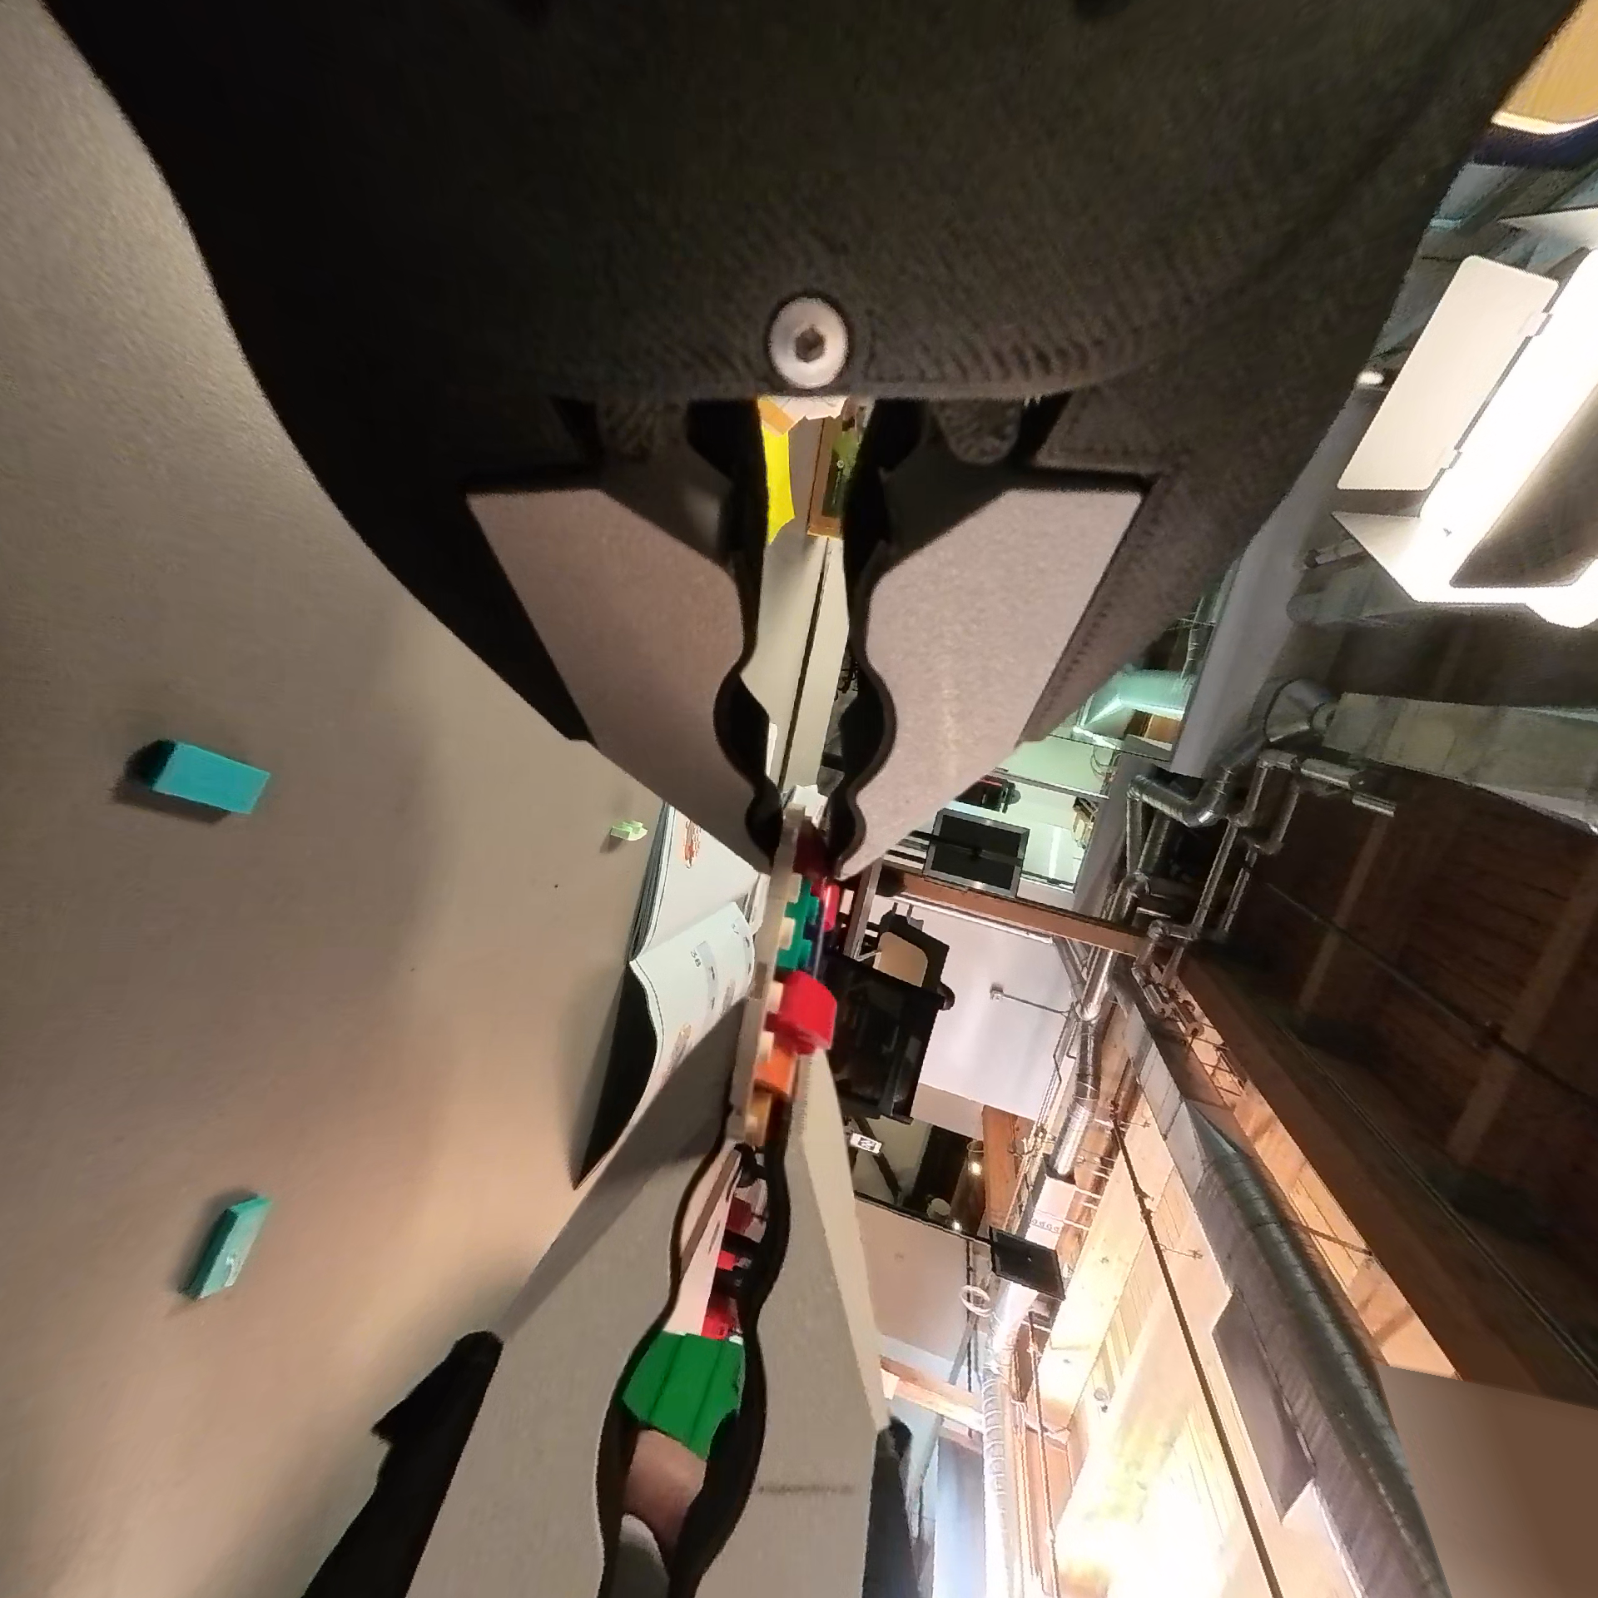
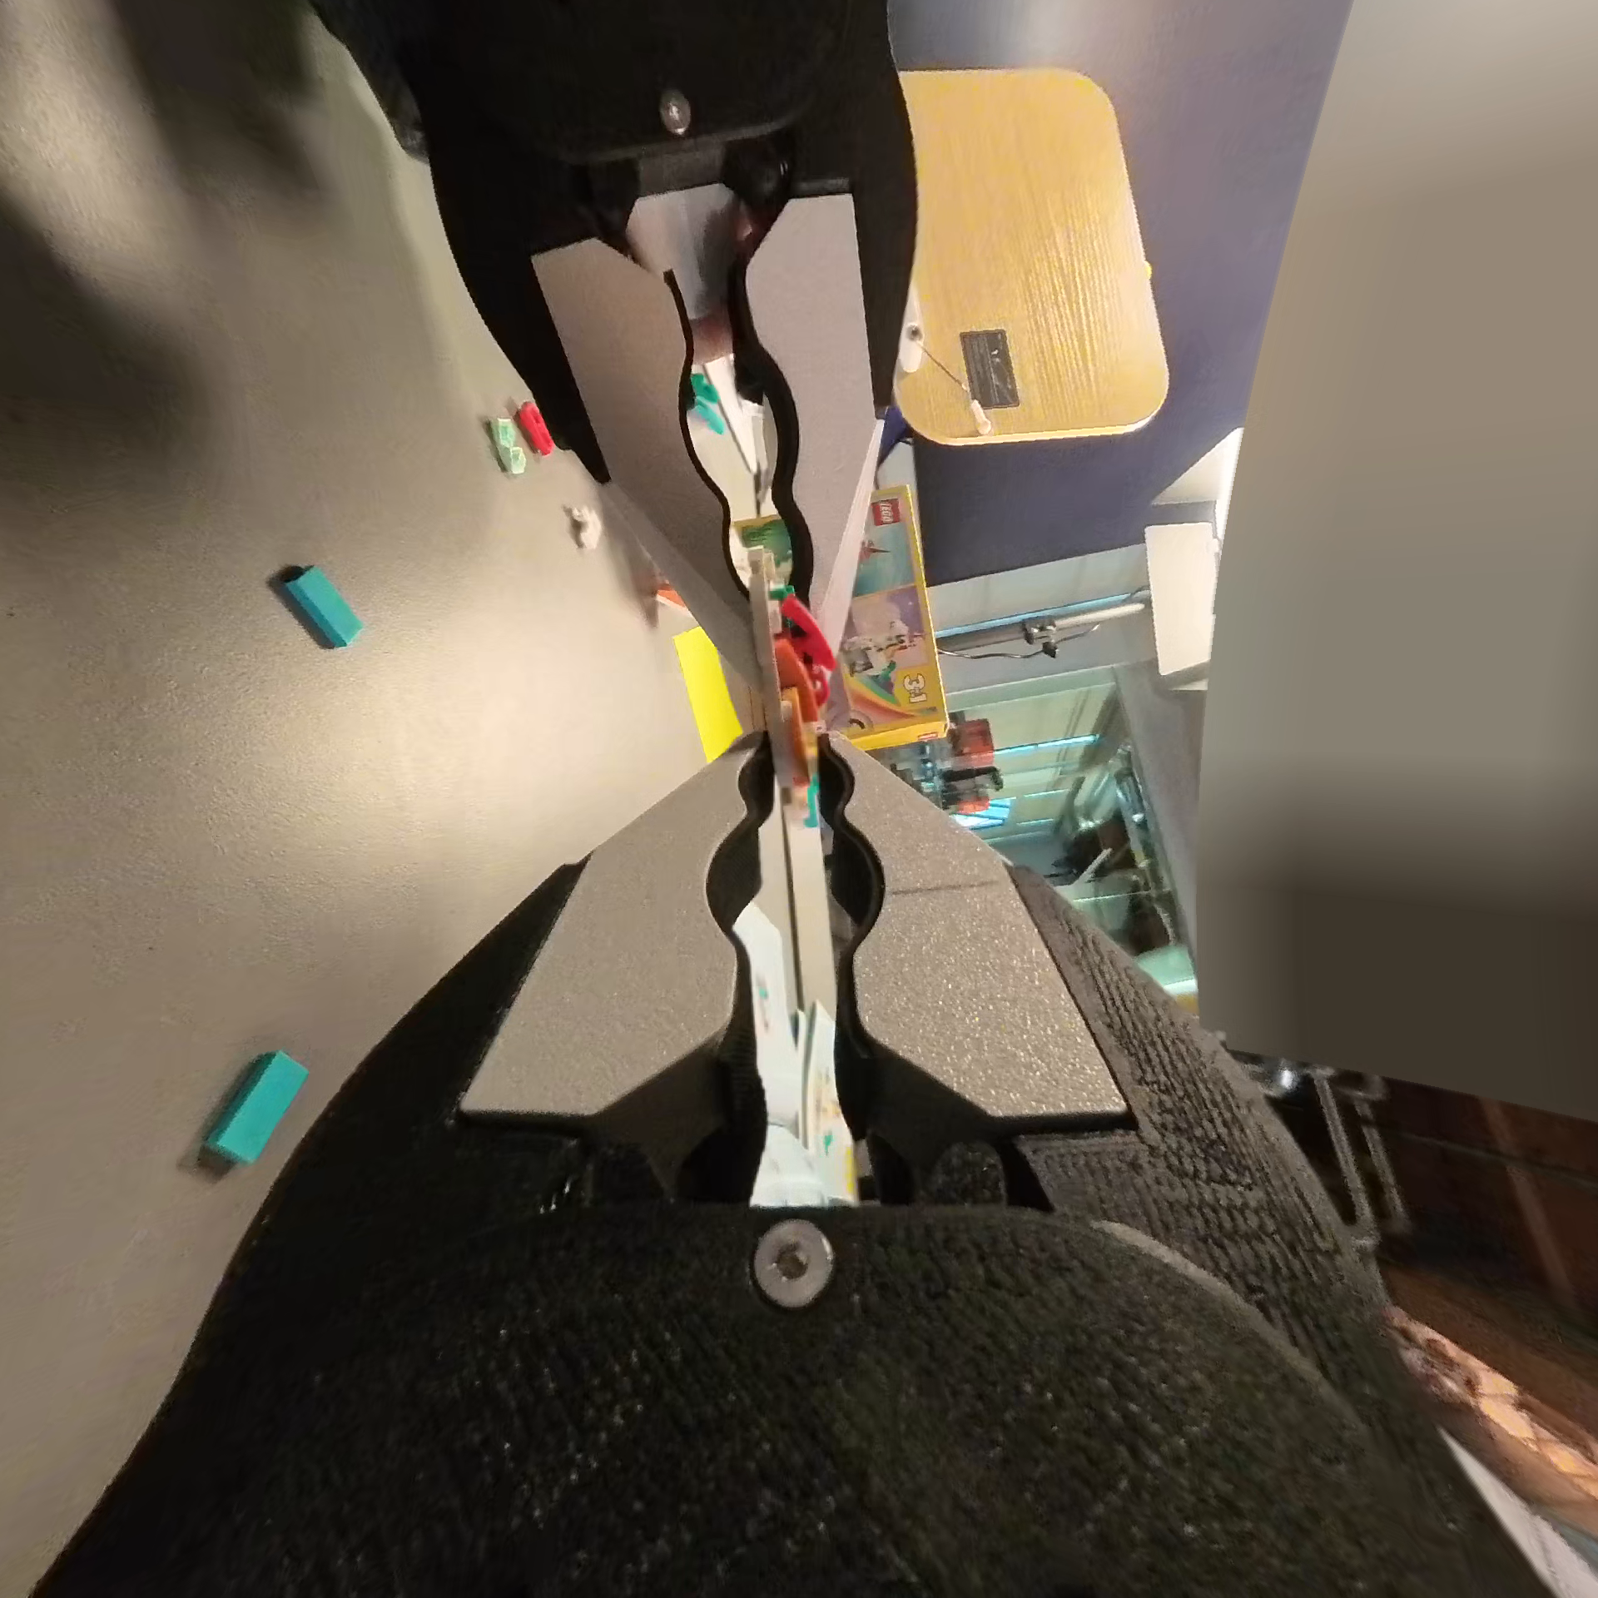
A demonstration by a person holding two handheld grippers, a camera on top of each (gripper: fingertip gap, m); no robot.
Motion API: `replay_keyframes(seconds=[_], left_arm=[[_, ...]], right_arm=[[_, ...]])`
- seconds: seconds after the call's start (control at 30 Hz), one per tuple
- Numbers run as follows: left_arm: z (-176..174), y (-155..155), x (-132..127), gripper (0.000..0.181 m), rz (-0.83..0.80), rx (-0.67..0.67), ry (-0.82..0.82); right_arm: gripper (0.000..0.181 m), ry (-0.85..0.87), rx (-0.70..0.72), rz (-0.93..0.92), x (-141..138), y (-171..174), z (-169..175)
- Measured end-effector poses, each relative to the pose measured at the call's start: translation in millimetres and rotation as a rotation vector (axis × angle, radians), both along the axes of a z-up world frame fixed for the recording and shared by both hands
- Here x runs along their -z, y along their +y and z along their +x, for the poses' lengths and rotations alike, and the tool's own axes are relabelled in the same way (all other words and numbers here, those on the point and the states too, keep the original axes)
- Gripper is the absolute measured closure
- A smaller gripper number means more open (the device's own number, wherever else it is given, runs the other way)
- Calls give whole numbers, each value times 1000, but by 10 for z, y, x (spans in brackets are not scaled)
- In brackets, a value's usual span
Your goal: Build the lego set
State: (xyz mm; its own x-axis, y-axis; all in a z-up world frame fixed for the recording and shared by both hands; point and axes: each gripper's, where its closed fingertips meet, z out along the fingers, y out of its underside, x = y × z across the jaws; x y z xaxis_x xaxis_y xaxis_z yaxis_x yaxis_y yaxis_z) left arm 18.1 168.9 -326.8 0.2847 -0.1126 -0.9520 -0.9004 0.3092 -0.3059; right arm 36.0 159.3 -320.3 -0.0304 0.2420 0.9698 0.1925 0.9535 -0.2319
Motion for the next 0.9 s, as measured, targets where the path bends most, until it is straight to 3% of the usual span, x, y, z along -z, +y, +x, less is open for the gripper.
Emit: replay_keyframes(seconds=[0.23,0.37,0.47,0.6,0.9], left_arm=[[-53,60,21,173,7,-29,6],[-109,80,52,173,3,-46,16],[-112,69,72,173,1,-48,28],[-120,42,71,173,5,-44,41],[-131,11,48,173,21,-28,43]], right_arm=[[149,-51,2,-150,63,63,37],[132,-102,-17,-409,73,34,84],[134,-75,-14,-654,-18,-56,69],[153,5,27,-966,-179,-194,-31],[160,-22,189,-1068,-92,-169,-139]])
